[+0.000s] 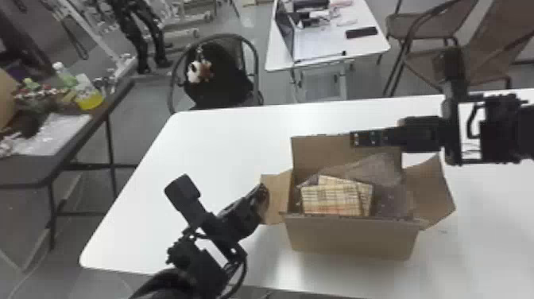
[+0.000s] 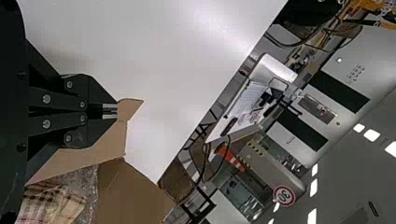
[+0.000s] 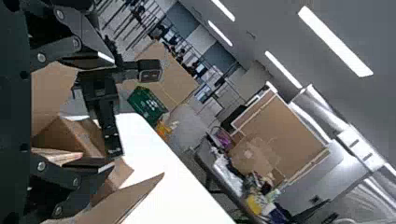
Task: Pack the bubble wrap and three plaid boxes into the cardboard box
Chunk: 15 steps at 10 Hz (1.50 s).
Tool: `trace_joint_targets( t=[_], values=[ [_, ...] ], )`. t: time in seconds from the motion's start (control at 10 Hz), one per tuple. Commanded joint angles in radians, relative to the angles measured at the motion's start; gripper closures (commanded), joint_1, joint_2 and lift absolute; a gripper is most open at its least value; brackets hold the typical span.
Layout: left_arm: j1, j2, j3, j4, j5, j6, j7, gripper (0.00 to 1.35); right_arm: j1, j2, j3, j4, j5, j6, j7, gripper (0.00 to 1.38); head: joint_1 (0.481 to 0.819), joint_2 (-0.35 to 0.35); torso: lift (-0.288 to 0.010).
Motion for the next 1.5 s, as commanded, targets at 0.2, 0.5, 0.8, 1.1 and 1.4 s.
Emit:
trace_joint_targets(
  t=[0.2,0.5,0.8,1.1,1.4],
  values=[
    [0.002,-0.003,0.002,-0.001,0.004,-0.007,0.0,1.22,0.174,-0.037,-0.321,-0.409,0.109,0.074,-0.155,0.27,0.693,0.246,-0.148],
    [0.006,-0.003,0.004,-0.001,0.008,-0.007,-0.001,1.22,0.502,-0.021,-0.535,-0.67,0.139,-0.101,-0.44,0.27,0.686,0.154,-0.148],
    [0.022,-0.003,0.01,-0.001,0.015,-0.021,-0.001,1.22,0.869,0.14,-0.701,-0.851,0.363,-0.48,-0.624,0.27,0.695,0.049,-0.148],
    [0.023,-0.003,0.011,-0.001,0.019,-0.019,-0.004,1.22,1.102,0.25,-0.681,-0.872,0.534,-0.941,-0.79,0.27,0.695,-0.044,-0.148],
    [0.034,-0.003,0.019,-0.001,0.024,-0.019,-0.006,1.22,1.246,0.25,-0.726,-0.688,0.465,-1.148,-0.925,0.27,0.695,-0.112,-0.148]
  ],
)
